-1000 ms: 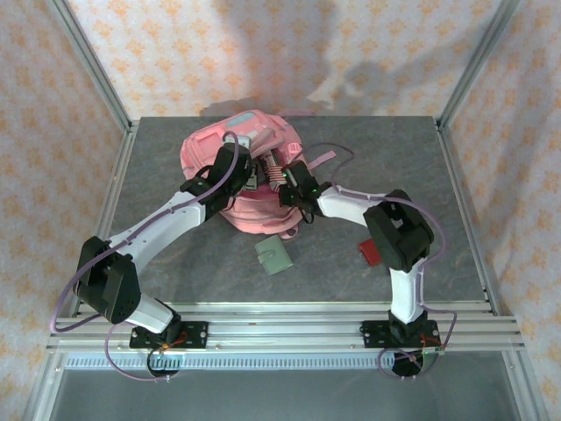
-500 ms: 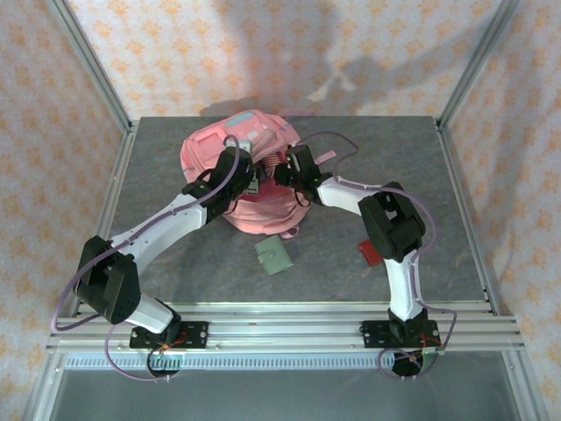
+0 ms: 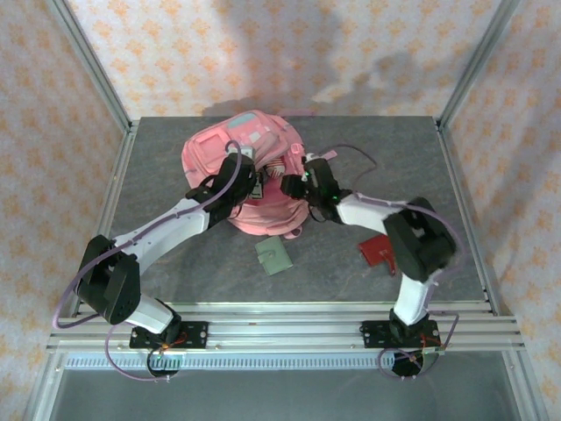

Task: Pack the student bag

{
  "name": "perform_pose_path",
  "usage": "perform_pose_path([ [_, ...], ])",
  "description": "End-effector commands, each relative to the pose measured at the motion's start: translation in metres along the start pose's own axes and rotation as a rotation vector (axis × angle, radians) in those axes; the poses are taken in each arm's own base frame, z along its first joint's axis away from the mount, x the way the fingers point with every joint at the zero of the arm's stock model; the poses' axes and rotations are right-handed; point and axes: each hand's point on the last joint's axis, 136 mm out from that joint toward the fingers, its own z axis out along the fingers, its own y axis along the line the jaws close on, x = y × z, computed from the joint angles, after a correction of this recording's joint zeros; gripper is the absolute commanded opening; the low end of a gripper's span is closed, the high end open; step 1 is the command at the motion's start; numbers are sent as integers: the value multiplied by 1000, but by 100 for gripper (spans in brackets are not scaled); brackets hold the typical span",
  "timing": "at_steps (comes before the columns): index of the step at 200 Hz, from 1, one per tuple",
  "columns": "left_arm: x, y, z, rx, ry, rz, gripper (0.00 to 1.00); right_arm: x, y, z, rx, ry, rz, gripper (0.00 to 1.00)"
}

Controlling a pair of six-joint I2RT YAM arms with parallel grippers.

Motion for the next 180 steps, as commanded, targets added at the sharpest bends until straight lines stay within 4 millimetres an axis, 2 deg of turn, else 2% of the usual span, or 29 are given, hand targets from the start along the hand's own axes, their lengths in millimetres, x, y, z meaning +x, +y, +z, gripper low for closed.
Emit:
perform_pose_path([
  [1, 2, -33, 9, 83, 30, -76, 0, -11, -4, -36, 45, -51, -17, 46],
  [44, 3, -66, 44, 98, 72, -127, 0, 28, -15, -65, 37, 21, 12, 43],
  [82, 4, -94, 79, 108, 128, -173, 0, 61, -17, -68, 45, 77, 13, 42],
  [85, -1, -97, 79, 115, 123, -177, 0, 63, -17, -67, 47, 81, 11, 42],
  [90, 10, -96, 92, 96, 153, -169, 0, 66, -19, -67, 55, 88, 12, 42],
  [95, 10, -96, 97, 82, 161, -163, 0, 69, -19, -66, 60, 93, 13, 42],
  [107, 9, -96, 103, 54, 181, -145, 14, 75, -17, -65, 56, 105, 18, 42],
  [122, 4, -99, 98, 67, 175, -142, 34, 78, -11, -66, 51, 108, 15, 44],
  [136, -5, -99, 83, 95, 142, -154, 44, 78, -5, -66, 46, 105, 5, 45],
  [143, -4, -95, 79, 94, 135, -158, 47, 77, -4, -66, 50, 103, -1, 45],
  [148, -15, -94, 64, 111, 104, -172, 48, 76, -2, -67, 51, 102, -3, 45],
  [156, -16, -86, 54, 114, 87, -187, 49, 74, -1, -66, 51, 100, -4, 45],
  [169, -11, -66, 42, 103, 69, -228, 50, 71, 2, -67, 43, 93, -6, 46],
  [180, -3, -41, 36, 81, 60, -276, 50, 67, 5, -67, 35, 85, -7, 46],
])
